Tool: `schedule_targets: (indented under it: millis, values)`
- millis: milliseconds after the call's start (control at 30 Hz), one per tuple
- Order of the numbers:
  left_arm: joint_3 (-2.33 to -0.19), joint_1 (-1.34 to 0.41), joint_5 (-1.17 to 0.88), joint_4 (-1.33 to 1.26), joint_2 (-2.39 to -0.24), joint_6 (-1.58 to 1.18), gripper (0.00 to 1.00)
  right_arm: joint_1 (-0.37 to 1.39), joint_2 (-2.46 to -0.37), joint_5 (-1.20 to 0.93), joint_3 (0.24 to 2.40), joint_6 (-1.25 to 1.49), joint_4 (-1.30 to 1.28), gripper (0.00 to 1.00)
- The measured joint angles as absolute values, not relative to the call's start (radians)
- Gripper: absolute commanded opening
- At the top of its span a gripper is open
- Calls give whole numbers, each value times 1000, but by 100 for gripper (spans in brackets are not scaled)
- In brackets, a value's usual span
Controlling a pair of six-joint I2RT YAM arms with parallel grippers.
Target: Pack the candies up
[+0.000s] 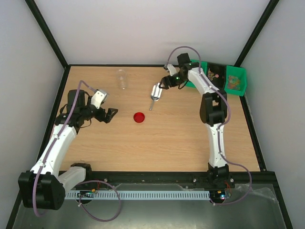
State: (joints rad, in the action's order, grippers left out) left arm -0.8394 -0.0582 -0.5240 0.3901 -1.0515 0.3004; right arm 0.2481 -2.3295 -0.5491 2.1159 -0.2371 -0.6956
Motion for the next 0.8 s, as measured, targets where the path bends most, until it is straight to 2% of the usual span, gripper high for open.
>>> schedule_targets:
  millis: [133, 467, 633, 800]
  values:
    - [-821, -59, -553, 394, -1045, 308, 99, 262, -2430, -536, 2208, -236, -688, 72]
    - [-818, -59, -576, 395, -1041, 307, 100, 268, -2510, -545, 2245, -205, -640, 57]
    - [-818, -59, -576, 395, -1041, 307, 99, 268, -2512, -562, 2256, -187, -601, 42]
    - [-818, -59, -571, 394, -1041, 305, 99, 268, -2514, -570, 2263, -170, -580, 34]
